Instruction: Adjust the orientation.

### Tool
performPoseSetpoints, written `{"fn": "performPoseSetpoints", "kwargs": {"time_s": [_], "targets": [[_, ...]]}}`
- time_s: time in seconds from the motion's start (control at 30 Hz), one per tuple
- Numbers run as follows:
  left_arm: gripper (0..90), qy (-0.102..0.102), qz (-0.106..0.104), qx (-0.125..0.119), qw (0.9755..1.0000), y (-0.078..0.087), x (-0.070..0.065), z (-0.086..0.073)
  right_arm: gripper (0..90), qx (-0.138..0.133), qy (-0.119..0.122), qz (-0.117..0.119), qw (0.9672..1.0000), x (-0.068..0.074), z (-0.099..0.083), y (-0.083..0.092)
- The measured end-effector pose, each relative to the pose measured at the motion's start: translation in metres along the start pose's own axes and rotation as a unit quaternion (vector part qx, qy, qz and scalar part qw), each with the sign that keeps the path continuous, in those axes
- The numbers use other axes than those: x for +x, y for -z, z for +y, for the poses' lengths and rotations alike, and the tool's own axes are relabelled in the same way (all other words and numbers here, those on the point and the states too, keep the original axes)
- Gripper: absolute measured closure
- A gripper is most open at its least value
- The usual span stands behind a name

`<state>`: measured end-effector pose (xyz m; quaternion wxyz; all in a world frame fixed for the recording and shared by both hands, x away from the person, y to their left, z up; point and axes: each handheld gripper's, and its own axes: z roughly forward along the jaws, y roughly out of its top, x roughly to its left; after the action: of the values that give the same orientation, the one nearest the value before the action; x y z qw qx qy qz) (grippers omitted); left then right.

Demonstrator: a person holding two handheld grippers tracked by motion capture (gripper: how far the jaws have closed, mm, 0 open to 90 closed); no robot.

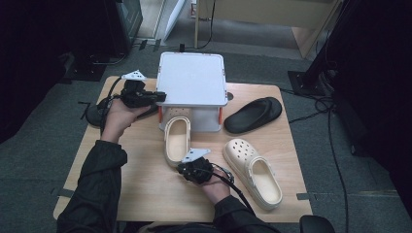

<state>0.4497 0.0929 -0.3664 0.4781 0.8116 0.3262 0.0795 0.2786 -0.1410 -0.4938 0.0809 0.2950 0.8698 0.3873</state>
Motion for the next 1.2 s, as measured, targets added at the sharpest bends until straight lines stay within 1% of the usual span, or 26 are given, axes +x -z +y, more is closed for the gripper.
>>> {"fn": "performPoseSetpoints", "kwargs": {"time_s": [0.07,0.13,0.17,0.23,0.33,0.4,0.5,0.57,0.67,0.73,0.77,0.87,0.9,0.97,1.0,1.03,1.07,1.13,1.17,1.2], "targets": [[83.6,-0.002,0.000,-0.001,1.0000,0.000,0.000,0.000,82.9,-0.003,0.007,-0.007,0.9999,-0.001,0.002,0.000],[83.6,-0.001,0.000,0.000,1.0000,0.000,-0.001,0.000,82.9,-0.004,0.004,-0.010,0.9999,-0.001,0.003,0.000],[83.5,-0.001,0.001,0.000,1.0000,0.000,-0.001,0.000,82.5,-0.005,-0.002,-0.015,0.9999,-0.005,0.006,0.000],[83.6,-0.001,0.001,0.000,1.0000,0.000,-0.001,0.000,82.4,-0.007,-0.005,-0.019,0.9998,-0.008,0.008,0.000],[83.6,-0.001,0.001,0.000,1.0000,-0.001,-0.001,0.000,80.5,-0.008,-0.015,-0.016,0.9997,-0.015,0.013,-0.002],[83.7,0.001,-0.001,0.000,1.0000,0.000,0.000,0.000,81.2,-0.013,-0.030,-0.007,0.9994,-0.022,0.018,-0.006],[84.0,0.002,-0.001,0.000,1.0000,0.000,0.000,0.000,82.0,-0.013,-0.031,-0.010,0.9994,-0.025,0.022,-0.008],[84.2,0.001,0.000,0.000,1.0000,0.000,0.000,0.000,82.1,-0.008,-0.021,-0.020,0.9995,-0.028,0.029,-0.013],[84.3,0.000,0.000,0.000,1.0000,0.000,0.000,0.000,82.1,-0.002,-0.015,-0.027,0.9995,-0.031,0.033,-0.016],[84.3,0.001,0.000,0.001,1.0000,0.000,0.000,0.000,83.6,0.001,-0.017,-0.030,0.9994,-0.035,0.036,-0.019],[84.4,0.002,0.001,0.001,1.0000,0.000,0.000,0.000,82.8,-0.004,-0.018,-0.027,0.9995,-0.037,0.037,-0.021],[84.9,0.004,0.002,0.002,1.0000,0.000,-0.001,0.000,82.5,0.000,-0.019,-0.039,0.9991,-0.040,0.040,-0.025],[85.4,0.005,0.002,0.002,1.0000,0.000,-0.001,0.001,84.1,-0.004,-0.023,-0.035,0.9991,-0.042,0.041,-0.028],[85.5,0.005,0.002,0.002,1.0000,0.000,-0.001,0.001,84.4,-0.005,-0.022,-0.032,0.9992,-0.043,0.042,-0.029],[85.5,0.005,0.001,0.002,1.0000,0.000,-0.001,0.000,83.2,-0.007,-0.020,-0.031,0.9993,-0.044,0.044,-0.030],[85.6,0.006,0.002,0.002,1.0000,0.000,-0.001,0.000,82.2,-0.002,-0.014,-0.048,0.9987,-0.044,0.048,-0.032],[85.6,0.006,0.002,0.002,1.0000,0.000,-0.001,0.000,82.2,-0.002,-0.014,-0.048,0.9987,-0.044,0.048,-0.032],[85.6,0.006,0.001,0.002,1.0000,0.000,-0.001,0.000,82.6,-0.002,-0.022,-0.049,0.9985,-0.049,0.051,-0.034],[85.6,0.006,0.001,0.002,1.0000,0.000,-0.001,0.000,82.2,-0.004,-0.025,-0.043,0.9987,-0.051,0.052,-0.035],[85.6,0.006,0.001,0.002,1.0000,0.000,-0.001,0.000,82.0,-0.008,-0.027,-0.043,0.9987,-0.053,0.054,-0.036]]}}
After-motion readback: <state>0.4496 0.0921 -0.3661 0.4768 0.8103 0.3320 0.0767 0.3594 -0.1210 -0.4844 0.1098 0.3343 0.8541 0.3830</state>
